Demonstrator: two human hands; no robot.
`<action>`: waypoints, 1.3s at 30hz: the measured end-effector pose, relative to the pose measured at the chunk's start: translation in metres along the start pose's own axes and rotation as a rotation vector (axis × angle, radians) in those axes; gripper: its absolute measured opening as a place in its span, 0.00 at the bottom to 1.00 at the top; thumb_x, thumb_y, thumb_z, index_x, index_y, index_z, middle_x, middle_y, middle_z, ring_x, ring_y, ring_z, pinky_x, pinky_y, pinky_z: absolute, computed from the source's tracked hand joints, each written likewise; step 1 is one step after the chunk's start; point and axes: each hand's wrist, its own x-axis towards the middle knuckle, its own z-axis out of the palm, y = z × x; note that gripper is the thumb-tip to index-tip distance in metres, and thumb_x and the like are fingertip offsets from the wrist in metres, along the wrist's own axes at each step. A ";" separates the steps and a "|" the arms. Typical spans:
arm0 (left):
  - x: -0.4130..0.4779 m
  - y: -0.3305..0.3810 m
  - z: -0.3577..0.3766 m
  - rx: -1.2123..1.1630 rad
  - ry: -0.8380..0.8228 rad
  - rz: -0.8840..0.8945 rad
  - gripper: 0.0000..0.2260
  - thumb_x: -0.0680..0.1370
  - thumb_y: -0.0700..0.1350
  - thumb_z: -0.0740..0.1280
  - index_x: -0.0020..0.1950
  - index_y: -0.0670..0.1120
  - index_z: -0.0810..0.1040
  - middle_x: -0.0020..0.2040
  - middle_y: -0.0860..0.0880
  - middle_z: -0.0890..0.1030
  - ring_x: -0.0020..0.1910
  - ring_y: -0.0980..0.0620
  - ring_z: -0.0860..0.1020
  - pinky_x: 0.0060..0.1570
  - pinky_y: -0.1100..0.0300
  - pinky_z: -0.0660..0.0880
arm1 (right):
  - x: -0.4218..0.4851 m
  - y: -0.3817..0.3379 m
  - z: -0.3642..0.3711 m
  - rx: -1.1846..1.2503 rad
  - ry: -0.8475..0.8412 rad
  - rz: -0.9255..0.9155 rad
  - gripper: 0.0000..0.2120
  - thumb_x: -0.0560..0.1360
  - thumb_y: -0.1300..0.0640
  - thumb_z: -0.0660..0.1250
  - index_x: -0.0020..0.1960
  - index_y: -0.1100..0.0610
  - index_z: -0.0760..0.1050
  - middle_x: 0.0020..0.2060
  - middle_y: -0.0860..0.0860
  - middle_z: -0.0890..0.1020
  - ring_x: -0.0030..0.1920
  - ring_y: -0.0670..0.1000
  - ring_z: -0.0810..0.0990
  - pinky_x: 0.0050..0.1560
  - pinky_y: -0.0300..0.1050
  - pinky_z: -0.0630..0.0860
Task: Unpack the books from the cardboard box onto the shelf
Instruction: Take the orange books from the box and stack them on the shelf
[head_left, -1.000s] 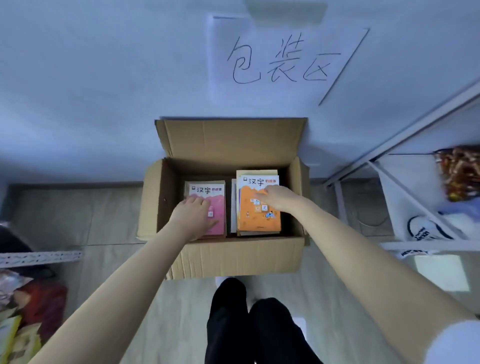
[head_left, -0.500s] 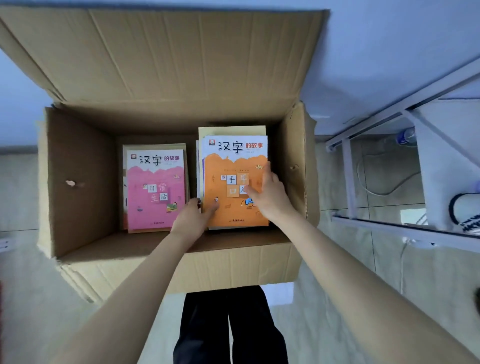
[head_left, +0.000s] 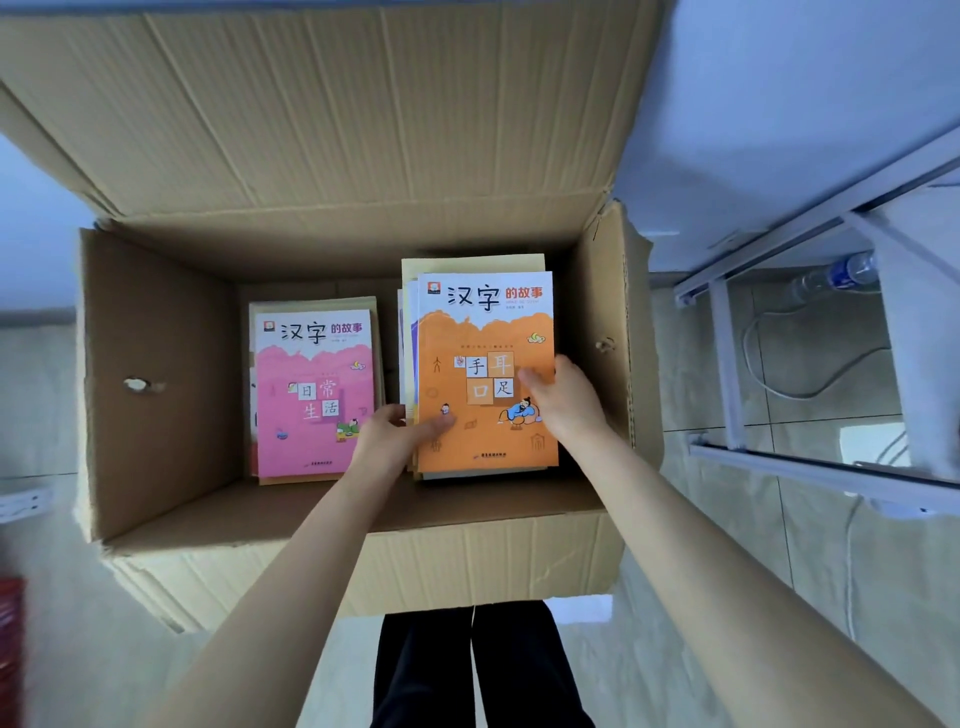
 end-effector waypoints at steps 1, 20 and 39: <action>-0.003 0.001 0.001 -0.014 -0.003 0.015 0.25 0.69 0.51 0.75 0.62 0.43 0.73 0.58 0.45 0.80 0.48 0.49 0.81 0.42 0.56 0.78 | 0.000 -0.001 -0.001 0.011 -0.006 0.012 0.16 0.78 0.48 0.61 0.60 0.58 0.70 0.58 0.54 0.78 0.55 0.53 0.79 0.40 0.40 0.73; -0.010 0.023 0.018 -0.203 0.127 -0.119 0.20 0.72 0.41 0.73 0.63 0.40 0.75 0.58 0.41 0.80 0.49 0.45 0.78 0.47 0.53 0.76 | -0.003 -0.007 -0.008 0.102 -0.026 0.093 0.10 0.79 0.51 0.61 0.54 0.56 0.74 0.54 0.53 0.82 0.51 0.53 0.81 0.46 0.47 0.78; -0.075 0.026 -0.026 -0.491 -0.229 0.073 0.12 0.73 0.40 0.72 0.55 0.46 0.78 0.49 0.46 0.85 0.45 0.48 0.85 0.36 0.57 0.81 | -0.059 -0.064 -0.061 0.095 -0.126 0.040 0.08 0.75 0.49 0.67 0.47 0.52 0.75 0.44 0.47 0.82 0.40 0.45 0.80 0.36 0.41 0.74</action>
